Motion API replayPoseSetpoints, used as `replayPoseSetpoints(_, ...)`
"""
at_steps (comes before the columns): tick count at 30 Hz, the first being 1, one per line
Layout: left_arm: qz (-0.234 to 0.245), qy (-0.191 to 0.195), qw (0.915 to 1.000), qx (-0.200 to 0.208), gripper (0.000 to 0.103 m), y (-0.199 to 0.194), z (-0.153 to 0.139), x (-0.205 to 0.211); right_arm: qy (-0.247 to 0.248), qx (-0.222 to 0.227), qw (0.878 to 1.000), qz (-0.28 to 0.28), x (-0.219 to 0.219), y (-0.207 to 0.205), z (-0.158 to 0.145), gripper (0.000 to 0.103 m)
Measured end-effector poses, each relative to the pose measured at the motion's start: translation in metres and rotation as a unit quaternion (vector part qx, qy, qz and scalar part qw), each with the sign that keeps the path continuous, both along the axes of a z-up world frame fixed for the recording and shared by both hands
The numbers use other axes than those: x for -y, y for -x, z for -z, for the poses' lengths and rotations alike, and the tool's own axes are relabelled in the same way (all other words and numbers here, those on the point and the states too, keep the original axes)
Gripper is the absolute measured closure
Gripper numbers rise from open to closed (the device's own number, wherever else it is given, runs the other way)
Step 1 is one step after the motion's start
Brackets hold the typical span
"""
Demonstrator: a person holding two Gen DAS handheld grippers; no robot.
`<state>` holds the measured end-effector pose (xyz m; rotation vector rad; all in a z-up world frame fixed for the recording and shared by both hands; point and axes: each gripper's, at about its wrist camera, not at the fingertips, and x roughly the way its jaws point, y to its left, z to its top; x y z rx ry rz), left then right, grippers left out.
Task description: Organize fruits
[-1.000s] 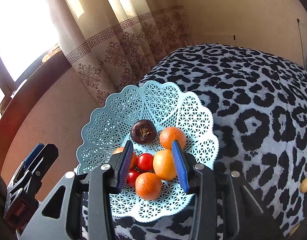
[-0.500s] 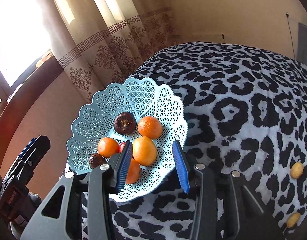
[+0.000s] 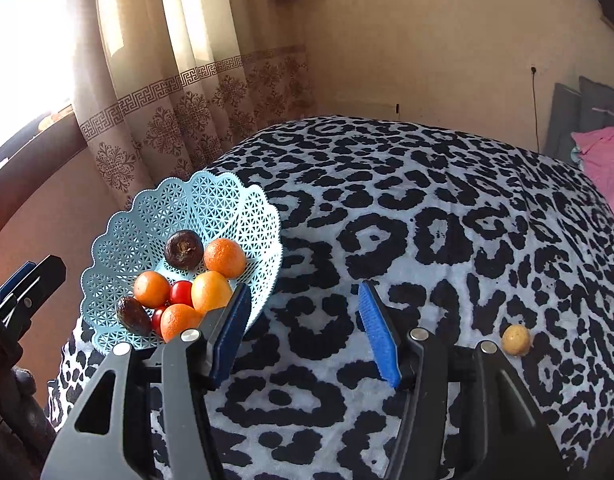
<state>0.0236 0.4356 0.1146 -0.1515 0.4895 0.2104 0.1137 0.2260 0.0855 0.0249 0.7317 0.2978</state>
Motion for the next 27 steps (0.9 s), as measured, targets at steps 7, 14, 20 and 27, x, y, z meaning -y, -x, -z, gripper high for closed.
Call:
replayPoseSetpoints(7,0.011,-0.010,0.9999,-0.002,0.004,-0.001,0.002,0.010,0.009,0.009,1.000,0.018,0.014,0.008,0.002,0.043)
replayPoseSetpoints(14,0.020,-0.022,0.9995,-0.008,0.004,-0.002,0.005,0.022,0.020,0.013,0.999,0.030,0.031,0.015,0.003,0.043)
replayPoseSetpoints(20,0.026,-0.022,0.9993,-0.016,0.004,-0.002,0.006,0.029,0.017,0.010,0.999,0.040,0.045,0.019,0.005,0.043)
replayPoseSetpoints(27,0.038,-0.037,0.9985,-0.016,0.004,-0.003,0.002,0.046,0.016,0.007,0.999,0.050,0.062,0.024,0.010,0.043)
